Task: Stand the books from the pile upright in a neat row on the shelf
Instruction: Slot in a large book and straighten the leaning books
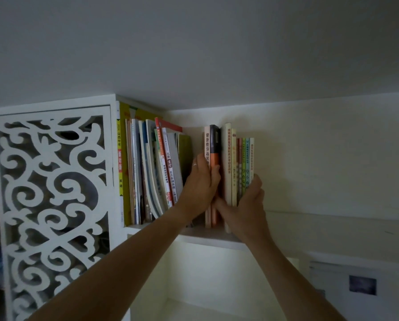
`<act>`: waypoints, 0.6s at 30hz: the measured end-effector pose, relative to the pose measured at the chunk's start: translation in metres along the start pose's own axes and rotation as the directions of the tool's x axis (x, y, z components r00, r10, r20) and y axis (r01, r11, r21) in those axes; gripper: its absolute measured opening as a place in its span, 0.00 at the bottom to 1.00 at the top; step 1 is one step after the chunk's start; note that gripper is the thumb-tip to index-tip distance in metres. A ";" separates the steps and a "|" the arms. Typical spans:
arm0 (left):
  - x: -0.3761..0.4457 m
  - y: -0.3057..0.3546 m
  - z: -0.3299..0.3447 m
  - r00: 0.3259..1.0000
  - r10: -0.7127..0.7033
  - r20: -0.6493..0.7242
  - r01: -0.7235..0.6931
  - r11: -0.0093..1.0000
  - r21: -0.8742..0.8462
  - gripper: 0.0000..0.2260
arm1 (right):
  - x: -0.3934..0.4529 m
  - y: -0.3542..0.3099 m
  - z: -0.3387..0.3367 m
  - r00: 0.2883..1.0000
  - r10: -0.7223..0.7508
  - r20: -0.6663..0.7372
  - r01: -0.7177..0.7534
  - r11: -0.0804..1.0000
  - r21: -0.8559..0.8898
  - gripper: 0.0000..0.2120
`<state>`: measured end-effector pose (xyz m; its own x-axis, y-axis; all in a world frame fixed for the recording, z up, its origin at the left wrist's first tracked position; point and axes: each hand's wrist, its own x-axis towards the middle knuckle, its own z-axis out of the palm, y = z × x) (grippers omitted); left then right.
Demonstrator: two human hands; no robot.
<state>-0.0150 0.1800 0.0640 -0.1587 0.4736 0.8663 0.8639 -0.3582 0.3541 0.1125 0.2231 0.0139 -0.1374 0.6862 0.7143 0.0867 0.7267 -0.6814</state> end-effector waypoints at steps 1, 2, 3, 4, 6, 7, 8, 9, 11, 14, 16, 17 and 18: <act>0.000 0.000 -0.004 1.000 -0.021 -0.003 0.021 1.000 -0.021 0.12 | 0.000 -0.001 0.000 1.000 0.006 0.005 -0.006 1.000 0.008 0.45; 0.001 0.000 -0.008 0.999 -0.042 -0.001 0.042 0.998 -0.047 0.09 | 0.000 -0.002 0.001 1.000 0.008 0.004 -0.008 1.000 0.010 0.43; 0.002 0.001 -0.012 0.998 -0.065 0.004 0.065 0.996 -0.069 0.08 | 0.000 -0.002 0.001 1.000 0.009 -0.004 -0.009 1.000 0.004 0.41; 0.002 0.003 -0.017 0.996 -0.092 0.016 0.093 0.992 -0.088 0.07 | 0.000 -0.002 0.001 1.000 0.011 -0.019 -0.012 1.000 -0.007 0.40; 0.003 0.010 -0.031 0.985 -0.163 0.053 0.169 0.978 -0.124 0.07 | -0.001 -0.002 0.001 0.998 0.024 -0.054 -0.026 0.999 -0.022 0.37; 0.004 0.013 -0.037 0.974 -0.212 0.078 0.221 0.966 -0.134 0.07 | -0.002 -0.002 0.000 0.997 0.029 -0.068 -0.031 0.999 -0.028 0.35; 0.004 0.015 -0.043 0.961 -0.255 0.103 0.268 0.953 -0.139 0.07 | -0.003 -0.002 0.000 0.996 0.031 -0.081 -0.034 0.999 -0.037 0.34; 0.004 0.016 -0.047 0.951 -0.283 0.124 0.300 0.944 -0.140 0.07 | -0.003 -0.002 -0.001 0.995 0.033 -0.094 -0.037 0.998 -0.045 0.33; 0.004 0.017 -0.050 0.945 -0.300 0.132 0.320 0.934 -0.163 0.06 | -0.004 -0.003 -0.001 0.993 0.044 -0.111 -0.050 0.997 -0.051 0.32; -0.001 0.017 -0.049 0.974 -0.204 0.095 0.217 0.964 -0.157 0.12 | -0.004 -0.003 -0.001 0.993 0.052 -0.108 -0.059 0.997 -0.057 0.32; -0.006 0.009 -0.046 0.996 -0.014 0.087 0.024 0.994 -0.109 0.28 | -0.005 -0.004 -0.001 0.994 0.042 -0.105 -0.049 0.997 -0.064 0.33; -0.009 0.004 -0.046 0.994 0.073 0.079 -0.076 0.996 0.041 0.33 | -0.005 -0.004 -0.001 0.994 0.038 -0.105 -0.045 0.997 -0.067 0.33; -0.009 0.001 -0.048 0.982 0.180 0.064 -0.191 0.942 0.276 0.34 | -0.005 -0.004 -0.001 0.994 0.036 -0.105 -0.044 0.997 -0.070 0.33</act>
<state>-0.0355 0.1369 0.0730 0.0304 0.4515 0.8918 0.9759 -0.2062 0.0711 0.1139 0.2162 0.0133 -0.0299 0.7117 0.7019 0.1618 0.6964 -0.6992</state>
